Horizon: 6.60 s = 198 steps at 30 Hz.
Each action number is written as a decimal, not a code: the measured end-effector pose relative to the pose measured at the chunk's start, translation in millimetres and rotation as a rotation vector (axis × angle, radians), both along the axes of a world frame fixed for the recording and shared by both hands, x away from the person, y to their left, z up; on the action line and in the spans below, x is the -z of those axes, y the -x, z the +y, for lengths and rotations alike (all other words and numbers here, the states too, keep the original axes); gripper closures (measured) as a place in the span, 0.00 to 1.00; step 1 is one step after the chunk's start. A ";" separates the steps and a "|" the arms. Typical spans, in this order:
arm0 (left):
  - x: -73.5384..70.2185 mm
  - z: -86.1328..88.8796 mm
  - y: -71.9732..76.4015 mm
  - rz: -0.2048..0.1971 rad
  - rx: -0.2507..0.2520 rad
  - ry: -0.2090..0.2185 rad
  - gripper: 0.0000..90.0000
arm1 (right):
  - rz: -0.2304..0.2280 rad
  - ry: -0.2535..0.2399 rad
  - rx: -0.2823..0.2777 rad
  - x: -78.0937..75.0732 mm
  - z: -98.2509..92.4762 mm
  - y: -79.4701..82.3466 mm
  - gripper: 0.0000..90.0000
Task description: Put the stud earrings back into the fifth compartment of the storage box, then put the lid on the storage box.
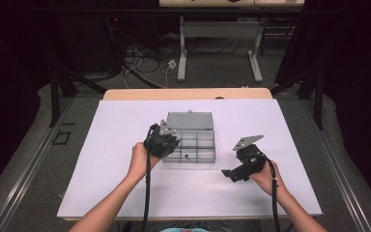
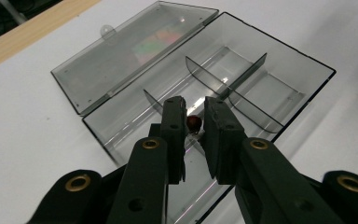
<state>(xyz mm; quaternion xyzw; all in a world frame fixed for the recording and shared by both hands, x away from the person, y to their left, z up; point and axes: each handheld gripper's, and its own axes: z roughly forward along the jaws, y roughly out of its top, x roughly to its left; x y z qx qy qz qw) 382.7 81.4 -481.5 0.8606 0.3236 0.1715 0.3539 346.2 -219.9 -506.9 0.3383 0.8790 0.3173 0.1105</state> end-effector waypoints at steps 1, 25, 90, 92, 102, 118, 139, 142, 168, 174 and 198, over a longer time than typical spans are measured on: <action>1.0 -2.3 -0.1 -0.002 -0.001 0.003 0.87 | -0.001 0.000 0.002 -0.2 0.2 0.4 0.04; 17.3 -30.5 -10.0 0.039 0.038 -0.030 0.87 | -0.004 0.000 0.005 -1.1 -0.7 0.6 0.04; 25.7 -4.2 -16.1 0.070 -0.009 -0.029 0.05 | -0.023 0.001 0.003 -3.0 -2.1 1.6 0.04; 25.5 -3.6 -16.1 0.069 -0.009 -0.032 0.04 | -0.020 -0.005 0.002 -2.9 -1.8 1.6 0.04; 25.1 -3.5 -17.6 0.076 -0.005 -0.055 0.00 | -0.011 0.009 -0.010 -3.4 0.0 1.2 0.04; 21.7 -21.3 -35.5 0.087 -0.036 -0.133 0.05 | -0.025 0.001 0.001 -3.8 -1.3 0.4 0.04; 50.1 -29.7 -47.5 0.177 0.008 -0.132 0.61 | -0.022 0.002 0.001 -1.7 -2.2 -2.0 0.04; 51.4 -30.1 -47.3 0.173 -0.006 -0.144 0.63 | -0.022 0.003 0.002 -0.9 -1.6 -2.3 0.04; 55.6 -31.6 -44.8 0.167 -0.025 -0.152 0.65 | -0.021 -0.054 0.043 -7.1 -5.1 -13.9 0.05; 55.7 -31.0 -44.4 0.168 -0.032 -0.142 0.64 | -0.029 -0.063 0.063 -10.1 -1.8 -20.6 0.06; 55.8 -29.5 -43.9 0.181 -0.032 -0.124 0.65 | -0.077 -0.136 0.211 -16.8 7.3 -79.6 0.61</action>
